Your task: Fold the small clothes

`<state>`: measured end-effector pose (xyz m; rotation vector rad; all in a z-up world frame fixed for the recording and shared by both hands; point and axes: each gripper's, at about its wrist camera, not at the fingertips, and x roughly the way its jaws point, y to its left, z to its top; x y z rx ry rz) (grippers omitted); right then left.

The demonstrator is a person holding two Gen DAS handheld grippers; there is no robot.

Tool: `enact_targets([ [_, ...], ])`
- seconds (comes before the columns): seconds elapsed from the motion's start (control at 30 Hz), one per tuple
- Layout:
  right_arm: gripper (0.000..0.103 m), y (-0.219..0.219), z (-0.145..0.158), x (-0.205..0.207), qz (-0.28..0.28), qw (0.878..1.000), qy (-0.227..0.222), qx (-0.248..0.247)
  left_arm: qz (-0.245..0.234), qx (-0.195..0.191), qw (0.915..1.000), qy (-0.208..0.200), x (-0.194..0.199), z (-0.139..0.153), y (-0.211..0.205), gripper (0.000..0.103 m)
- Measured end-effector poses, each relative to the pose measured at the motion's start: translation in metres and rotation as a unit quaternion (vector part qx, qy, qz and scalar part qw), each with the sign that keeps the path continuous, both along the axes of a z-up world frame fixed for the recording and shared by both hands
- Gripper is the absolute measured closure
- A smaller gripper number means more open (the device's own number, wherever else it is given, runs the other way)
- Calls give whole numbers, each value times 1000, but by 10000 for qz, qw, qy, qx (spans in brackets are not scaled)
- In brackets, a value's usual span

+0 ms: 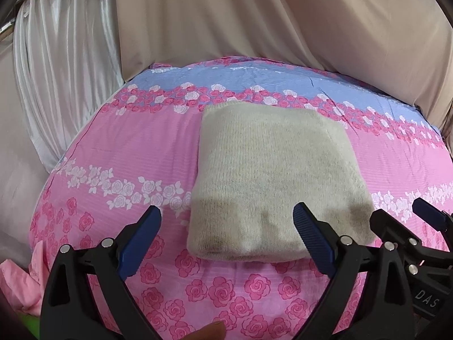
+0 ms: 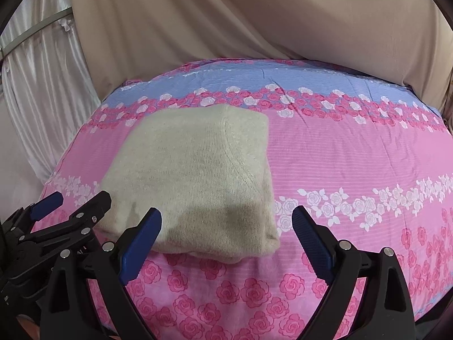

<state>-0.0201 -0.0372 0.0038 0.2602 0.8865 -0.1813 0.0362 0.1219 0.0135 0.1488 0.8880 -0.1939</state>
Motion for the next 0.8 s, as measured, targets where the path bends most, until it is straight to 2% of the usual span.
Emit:
enact_targets([
  [0.8, 12, 1, 0, -5, -65, 10000, 23, -5, 41, 153, 9999, -24, -4, 0, -2, 12],
])
